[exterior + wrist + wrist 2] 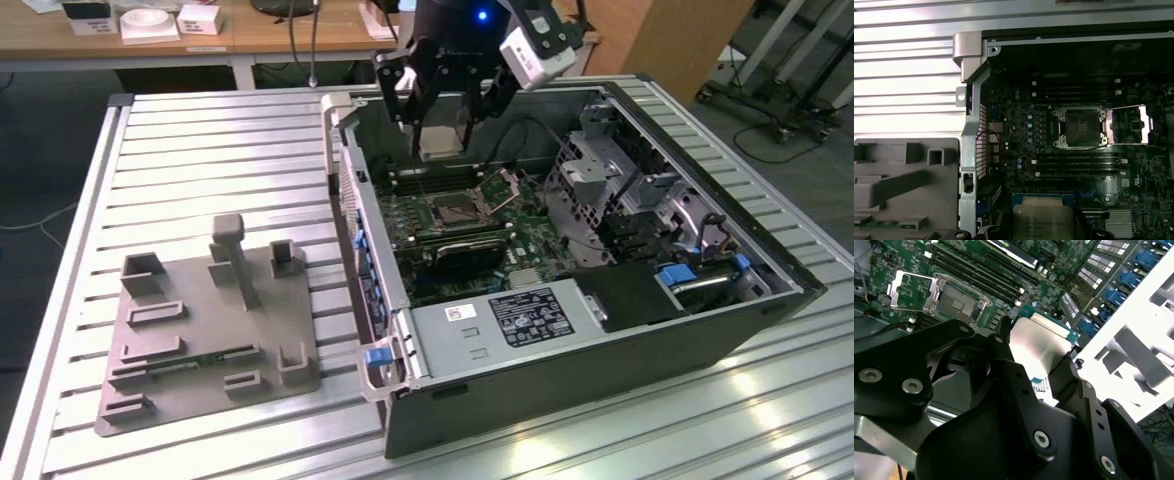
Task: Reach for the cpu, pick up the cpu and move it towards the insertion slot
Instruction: 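Pick up the cpu and move it towards the insertion slot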
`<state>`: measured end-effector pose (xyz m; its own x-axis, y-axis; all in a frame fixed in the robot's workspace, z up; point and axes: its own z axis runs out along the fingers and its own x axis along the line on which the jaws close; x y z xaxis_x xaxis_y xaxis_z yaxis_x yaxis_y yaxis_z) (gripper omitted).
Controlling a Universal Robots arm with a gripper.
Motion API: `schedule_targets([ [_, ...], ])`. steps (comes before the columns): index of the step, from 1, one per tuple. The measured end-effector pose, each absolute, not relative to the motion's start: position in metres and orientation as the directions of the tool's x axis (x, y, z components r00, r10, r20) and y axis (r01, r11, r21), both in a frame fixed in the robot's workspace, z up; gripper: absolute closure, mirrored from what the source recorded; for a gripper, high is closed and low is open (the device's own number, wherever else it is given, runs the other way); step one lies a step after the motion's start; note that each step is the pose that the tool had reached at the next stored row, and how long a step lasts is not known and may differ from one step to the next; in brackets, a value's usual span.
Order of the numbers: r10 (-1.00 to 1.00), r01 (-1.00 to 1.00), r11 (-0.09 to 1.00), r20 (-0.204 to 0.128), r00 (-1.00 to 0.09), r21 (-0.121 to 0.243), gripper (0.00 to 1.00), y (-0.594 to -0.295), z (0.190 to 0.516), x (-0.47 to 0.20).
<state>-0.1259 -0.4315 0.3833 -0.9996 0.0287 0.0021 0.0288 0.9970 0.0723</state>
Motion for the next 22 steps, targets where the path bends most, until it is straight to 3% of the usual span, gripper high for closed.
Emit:
schedule_targets([
  [22,0.029,0.029,0.997,0.002,-1.000,0.072,0.45,-0.426,0.383,-0.100],
])
